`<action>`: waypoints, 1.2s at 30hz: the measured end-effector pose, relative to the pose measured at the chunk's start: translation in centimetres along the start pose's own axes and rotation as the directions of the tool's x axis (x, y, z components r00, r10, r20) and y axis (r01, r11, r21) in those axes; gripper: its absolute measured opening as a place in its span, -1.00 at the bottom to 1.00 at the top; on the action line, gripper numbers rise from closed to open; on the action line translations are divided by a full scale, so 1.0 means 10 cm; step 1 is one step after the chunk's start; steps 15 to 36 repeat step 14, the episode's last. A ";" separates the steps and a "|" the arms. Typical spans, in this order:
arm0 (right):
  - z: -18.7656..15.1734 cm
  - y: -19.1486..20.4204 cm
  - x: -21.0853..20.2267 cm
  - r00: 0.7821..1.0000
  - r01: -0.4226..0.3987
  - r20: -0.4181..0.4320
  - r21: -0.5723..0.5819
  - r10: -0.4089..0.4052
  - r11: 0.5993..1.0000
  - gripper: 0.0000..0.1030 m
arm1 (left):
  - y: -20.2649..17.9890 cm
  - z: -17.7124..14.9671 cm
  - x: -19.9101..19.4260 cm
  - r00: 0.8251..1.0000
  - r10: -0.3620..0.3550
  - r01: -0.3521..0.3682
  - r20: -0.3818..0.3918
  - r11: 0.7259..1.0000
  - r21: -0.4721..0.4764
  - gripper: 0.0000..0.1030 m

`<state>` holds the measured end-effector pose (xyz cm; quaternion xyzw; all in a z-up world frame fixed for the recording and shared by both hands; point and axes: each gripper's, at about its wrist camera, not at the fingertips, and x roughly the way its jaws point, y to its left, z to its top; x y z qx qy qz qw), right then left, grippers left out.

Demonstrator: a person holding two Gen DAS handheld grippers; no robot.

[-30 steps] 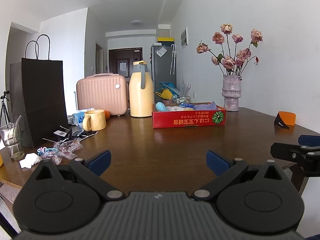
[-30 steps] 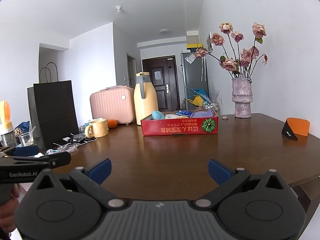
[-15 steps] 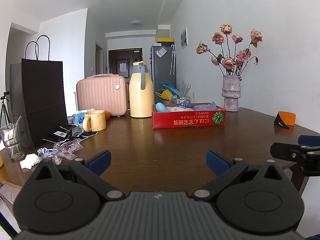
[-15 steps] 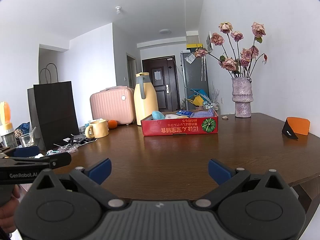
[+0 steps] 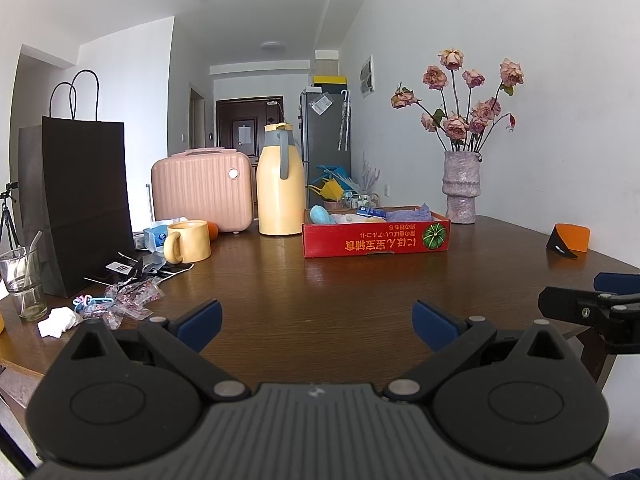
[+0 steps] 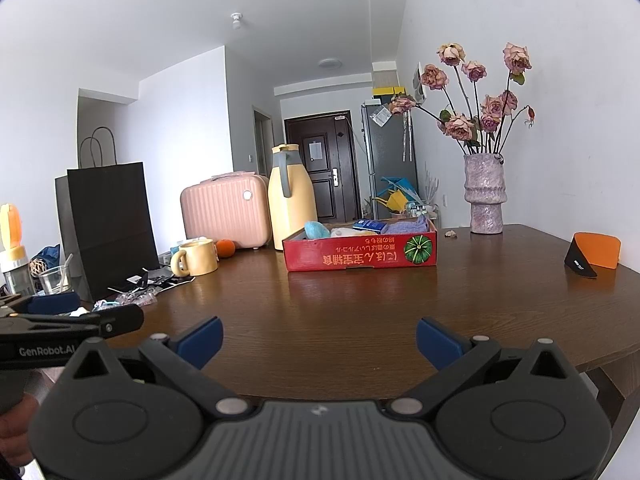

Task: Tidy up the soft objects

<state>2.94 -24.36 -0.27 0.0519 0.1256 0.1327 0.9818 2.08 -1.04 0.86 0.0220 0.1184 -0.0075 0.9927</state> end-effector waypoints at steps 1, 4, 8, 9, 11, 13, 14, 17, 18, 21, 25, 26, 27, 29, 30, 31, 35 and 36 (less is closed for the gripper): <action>0.00 0.00 0.00 1.000 0.000 0.000 0.000 0.000 1.000 1.00 | 0.00 0.00 0.00 1.000 -0.001 0.001 0.001 1.000 -0.001 1.00; 0.00 0.01 0.00 1.000 0.000 0.000 0.001 0.000 1.000 1.00 | 0.00 0.00 0.00 1.000 -0.002 0.002 0.004 1.000 -0.001 1.00; 0.00 0.01 0.00 1.000 0.000 0.001 0.000 0.000 1.000 1.00 | 0.01 0.01 -0.01 1.000 -0.003 0.003 0.005 1.000 -0.003 1.00; 0.00 0.01 0.00 1.000 0.000 0.002 -0.001 0.000 1.000 1.00 | 0.00 0.01 -0.01 1.000 -0.003 0.003 0.004 1.000 -0.004 1.00; 0.00 0.02 0.00 1.000 -0.001 0.002 -0.001 0.001 1.000 1.00 | 0.00 0.01 -0.01 1.000 -0.003 0.003 0.004 1.000 -0.005 1.00; 0.00 0.02 0.00 1.000 -0.002 0.001 0.000 0.002 1.000 1.00 | 0.01 0.01 -0.02 1.000 -0.004 0.004 0.008 1.000 -0.004 1.00; 0.00 0.02 0.00 1.000 -0.001 0.001 0.000 0.001 1.000 1.00 | 0.01 0.01 -0.03 1.000 -0.005 0.005 0.011 1.000 -0.004 1.00; 0.00 0.02 0.00 1.000 -0.001 0.001 0.000 0.001 1.000 1.00 | 0.01 0.01 -0.03 1.000 -0.005 0.005 0.011 1.000 -0.004 1.00; 0.00 0.02 0.00 1.000 -0.001 0.001 0.000 0.001 1.000 1.00 | 0.01 0.01 -0.03 1.000 -0.005 0.005 0.011 1.000 -0.004 1.00; 0.00 0.02 0.00 1.000 -0.001 0.001 0.000 0.001 1.000 1.00 | 0.01 0.01 -0.03 1.000 -0.005 0.005 0.011 1.000 -0.004 1.00; 0.00 0.02 0.00 1.000 -0.001 0.001 0.000 0.001 1.000 1.00 | 0.01 0.01 -0.03 1.000 -0.005 0.005 0.011 1.000 -0.004 1.00; 0.00 0.02 0.00 1.000 -0.001 0.001 0.000 0.001 1.000 1.00 | 0.01 0.01 -0.03 1.000 -0.005 0.005 0.011 1.000 -0.004 1.00; 0.00 0.02 0.00 1.000 -0.001 0.001 0.000 0.001 1.000 1.00 | 0.01 0.01 -0.03 1.000 -0.005 0.005 0.011 1.000 -0.004 1.00; 0.00 0.02 0.00 1.000 -0.001 0.001 0.000 0.001 1.000 1.00 | 0.01 0.01 -0.03 1.000 -0.005 0.005 0.011 1.000 -0.004 1.00; 0.00 0.02 0.00 1.000 -0.001 0.001 0.000 0.001 1.000 1.00 | 0.01 0.01 -0.03 1.000 -0.005 0.005 0.011 1.000 -0.004 1.00; 0.00 0.02 0.00 1.000 -0.001 0.001 0.000 0.001 1.000 1.00 | 0.01 0.01 -0.03 1.000 -0.005 0.005 0.011 1.000 -0.004 1.00; 0.00 0.02 0.00 1.000 -0.001 0.001 0.000 0.001 1.000 1.00 | 0.01 0.01 -0.03 1.000 -0.005 0.005 0.011 1.000 -0.004 1.00; 0.00 0.02 0.00 1.000 -0.001 0.001 0.000 0.001 1.000 1.00 | 0.01 0.01 -0.03 1.000 -0.005 0.005 0.011 1.000 -0.004 1.00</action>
